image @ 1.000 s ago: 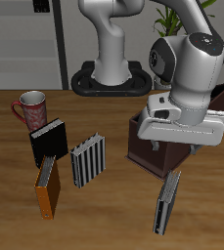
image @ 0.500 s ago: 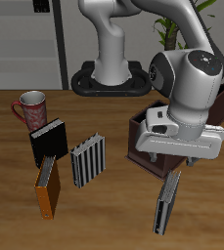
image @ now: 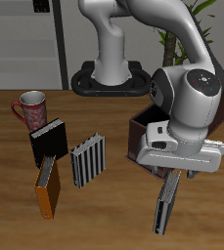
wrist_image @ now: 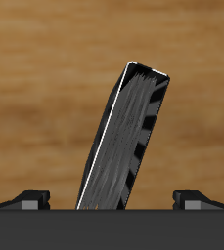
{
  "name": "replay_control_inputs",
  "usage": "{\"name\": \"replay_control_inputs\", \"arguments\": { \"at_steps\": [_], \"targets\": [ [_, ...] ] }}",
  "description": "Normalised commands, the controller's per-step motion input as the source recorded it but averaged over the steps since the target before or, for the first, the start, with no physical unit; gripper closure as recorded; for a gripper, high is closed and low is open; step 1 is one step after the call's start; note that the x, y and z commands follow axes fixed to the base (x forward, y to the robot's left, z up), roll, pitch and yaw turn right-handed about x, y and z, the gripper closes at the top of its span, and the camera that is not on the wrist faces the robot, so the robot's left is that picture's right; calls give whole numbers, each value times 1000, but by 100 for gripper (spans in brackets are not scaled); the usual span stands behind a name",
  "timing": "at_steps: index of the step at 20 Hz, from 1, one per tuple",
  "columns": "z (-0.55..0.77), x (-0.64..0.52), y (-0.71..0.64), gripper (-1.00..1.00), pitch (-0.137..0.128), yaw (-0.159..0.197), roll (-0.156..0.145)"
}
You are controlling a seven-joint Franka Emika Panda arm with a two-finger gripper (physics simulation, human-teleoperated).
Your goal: Place the left striped book into the left desk caddy's right compartment
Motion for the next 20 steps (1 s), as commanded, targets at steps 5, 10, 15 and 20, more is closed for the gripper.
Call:
{"name": "replay_control_inputs", "arguments": {
  "at_steps": [5, 10, 15, 20],
  "targets": [
    [-293, 107, -10, -100, 33, 2, -1],
    [-427, 158, -4, -100, 64, -8, 9],
    [-210, 47, -8, 100, 27, -15, 5],
    [-37, 14, -26, 100, 4, -10, -5]
  ]
}}
